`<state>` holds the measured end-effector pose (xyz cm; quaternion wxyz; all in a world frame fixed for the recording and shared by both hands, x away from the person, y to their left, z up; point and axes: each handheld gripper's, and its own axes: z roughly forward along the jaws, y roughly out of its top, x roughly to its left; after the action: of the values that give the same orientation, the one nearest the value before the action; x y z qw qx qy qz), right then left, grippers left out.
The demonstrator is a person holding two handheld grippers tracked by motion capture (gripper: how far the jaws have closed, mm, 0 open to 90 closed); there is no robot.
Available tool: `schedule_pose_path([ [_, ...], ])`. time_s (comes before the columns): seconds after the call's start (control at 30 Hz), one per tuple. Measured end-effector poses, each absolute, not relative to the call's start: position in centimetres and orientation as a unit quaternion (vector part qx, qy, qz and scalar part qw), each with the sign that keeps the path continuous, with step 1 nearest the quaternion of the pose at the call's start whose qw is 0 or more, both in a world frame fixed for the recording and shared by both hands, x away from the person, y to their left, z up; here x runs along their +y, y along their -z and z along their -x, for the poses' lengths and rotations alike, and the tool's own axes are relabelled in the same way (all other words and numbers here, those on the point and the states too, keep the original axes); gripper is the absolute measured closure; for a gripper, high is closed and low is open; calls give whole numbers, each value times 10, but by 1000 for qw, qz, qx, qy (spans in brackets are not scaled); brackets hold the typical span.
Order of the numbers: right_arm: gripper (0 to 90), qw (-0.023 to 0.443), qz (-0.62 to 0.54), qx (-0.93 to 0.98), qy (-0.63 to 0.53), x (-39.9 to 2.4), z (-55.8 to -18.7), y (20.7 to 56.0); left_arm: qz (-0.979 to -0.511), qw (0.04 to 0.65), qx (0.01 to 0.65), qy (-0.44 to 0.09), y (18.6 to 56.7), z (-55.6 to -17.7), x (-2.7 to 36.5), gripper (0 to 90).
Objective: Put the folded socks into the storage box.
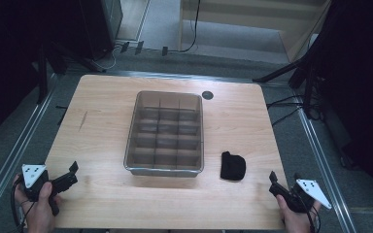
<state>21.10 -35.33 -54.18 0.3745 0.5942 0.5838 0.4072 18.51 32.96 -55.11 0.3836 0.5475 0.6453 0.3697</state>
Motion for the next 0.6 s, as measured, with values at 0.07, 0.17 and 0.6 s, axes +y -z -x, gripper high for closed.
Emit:
schedule_pose_path([
  [0.07, 142, 372, -595, 583, -409, -353, -211, 541, -547, 383, 646, -369, 551, -185, 330, 0],
  [0.17, 143, 372, -598, 579, -411, -351, -210, 536, -549, 383, 645, -369, 551, -186, 330, 0],
  [0.6, 149, 372, -592, 589, -405, -330, -217, 511, -549, 380, 645, -372, 551, -188, 329, 0],
])
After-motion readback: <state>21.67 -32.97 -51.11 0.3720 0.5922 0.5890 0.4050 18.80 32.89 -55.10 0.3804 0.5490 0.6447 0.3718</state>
